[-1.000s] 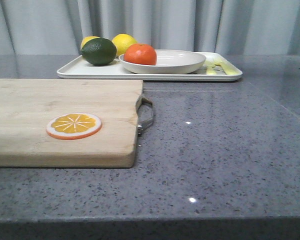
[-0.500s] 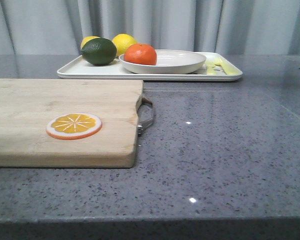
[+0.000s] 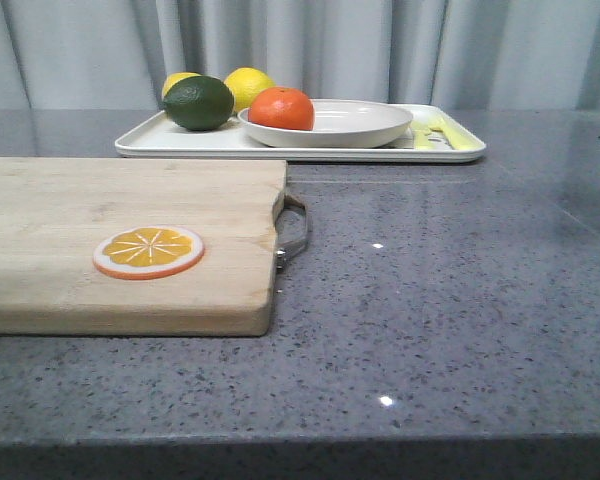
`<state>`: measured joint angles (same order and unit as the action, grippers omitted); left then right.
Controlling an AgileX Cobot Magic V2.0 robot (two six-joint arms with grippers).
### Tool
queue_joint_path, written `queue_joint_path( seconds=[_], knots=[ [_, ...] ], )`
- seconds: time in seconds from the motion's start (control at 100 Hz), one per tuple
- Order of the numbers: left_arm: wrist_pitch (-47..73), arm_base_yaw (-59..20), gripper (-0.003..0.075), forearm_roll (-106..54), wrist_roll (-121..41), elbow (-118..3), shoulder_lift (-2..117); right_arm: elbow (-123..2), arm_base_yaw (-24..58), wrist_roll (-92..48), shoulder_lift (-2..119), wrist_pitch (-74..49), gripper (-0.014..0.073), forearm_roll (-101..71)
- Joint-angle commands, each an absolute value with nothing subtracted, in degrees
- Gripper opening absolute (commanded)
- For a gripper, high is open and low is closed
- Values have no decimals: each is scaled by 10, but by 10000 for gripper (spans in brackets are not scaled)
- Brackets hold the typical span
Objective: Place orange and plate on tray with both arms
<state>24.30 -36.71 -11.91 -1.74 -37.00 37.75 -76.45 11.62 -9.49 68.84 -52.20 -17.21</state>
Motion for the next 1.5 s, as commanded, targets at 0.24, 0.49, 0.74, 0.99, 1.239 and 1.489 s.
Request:
queue_joint_path(
  seconds=[0.24, 0.49, 0.74, 0.99, 1.239, 1.489],
  knots=[
    [193, -367, -20, -124, -19, -385, 372, -546, 115, -111, 483, -365, -68, -139],
    [172, -367, -20, -124, -19, -368, 337, -423, 115, -111, 351, -314, -68, -138],
    [157, -367, -20, -124, -19, -314, 265, -338, 115, -111, 244, -307, -68, -138],
    [157, -367, -20, -124, -19, -283, 211, -298, 115, -111, 185, -307, -68, -139],
    [163, -367, -20, -129, -19, -281, 210, -298, 115, -111, 184, -309, -68, -139],
    [163, -367, -20, -129, -19, -281, 210, -298, 115, -111, 184, -309, -68, -139]
  ],
)
